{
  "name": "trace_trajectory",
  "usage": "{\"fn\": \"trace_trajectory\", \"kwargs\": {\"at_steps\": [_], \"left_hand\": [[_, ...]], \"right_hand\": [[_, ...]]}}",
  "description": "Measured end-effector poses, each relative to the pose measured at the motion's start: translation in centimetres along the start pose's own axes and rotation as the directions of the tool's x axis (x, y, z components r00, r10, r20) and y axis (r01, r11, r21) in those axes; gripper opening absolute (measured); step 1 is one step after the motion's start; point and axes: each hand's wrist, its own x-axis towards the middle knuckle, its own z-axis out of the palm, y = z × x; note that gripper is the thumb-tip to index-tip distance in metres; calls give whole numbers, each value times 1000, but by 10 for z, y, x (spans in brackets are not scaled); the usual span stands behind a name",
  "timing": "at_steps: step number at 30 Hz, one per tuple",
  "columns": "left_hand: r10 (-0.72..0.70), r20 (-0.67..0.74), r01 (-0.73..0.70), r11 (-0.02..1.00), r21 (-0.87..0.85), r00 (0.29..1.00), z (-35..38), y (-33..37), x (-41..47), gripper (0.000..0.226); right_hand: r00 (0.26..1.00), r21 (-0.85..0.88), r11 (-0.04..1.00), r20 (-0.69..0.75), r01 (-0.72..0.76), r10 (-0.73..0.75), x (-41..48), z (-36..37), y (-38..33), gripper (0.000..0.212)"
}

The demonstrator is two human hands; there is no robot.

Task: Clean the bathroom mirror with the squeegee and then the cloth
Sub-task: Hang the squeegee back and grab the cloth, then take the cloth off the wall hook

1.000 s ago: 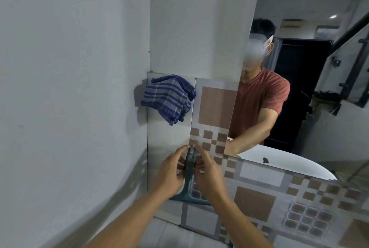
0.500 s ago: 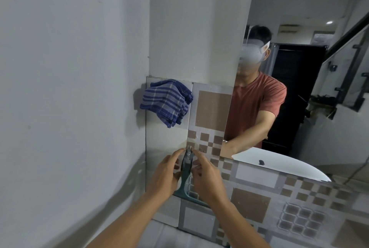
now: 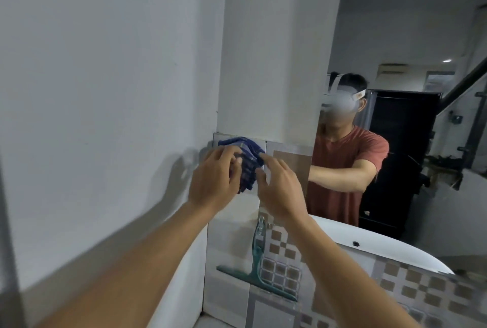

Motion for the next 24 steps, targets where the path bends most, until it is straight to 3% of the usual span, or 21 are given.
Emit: {"fn": "trace_trajectory", "kwargs": {"at_steps": [4, 9, 16, 24], "left_hand": [[-67, 134, 53, 993, 107, 989, 2, -9, 49, 31], [-119, 378, 35, 974, 222, 918, 12, -22, 77, 36], [-125, 335, 30, 961, 276, 934, 15, -19, 83, 30], [-89, 338, -58, 914, 402, 937, 11, -13, 90, 30]], "right_hand": [[997, -75, 996, 67, 38, -33, 37, 2, -10, 32], [997, -296, 954, 73, 51, -31, 63, 9, -8, 19], [997, -361, 933, 72, -2, 30, 69, 15, -11, 10], [998, -325, 946, 56, -9, 29, 65, 8, -10, 16]]}}
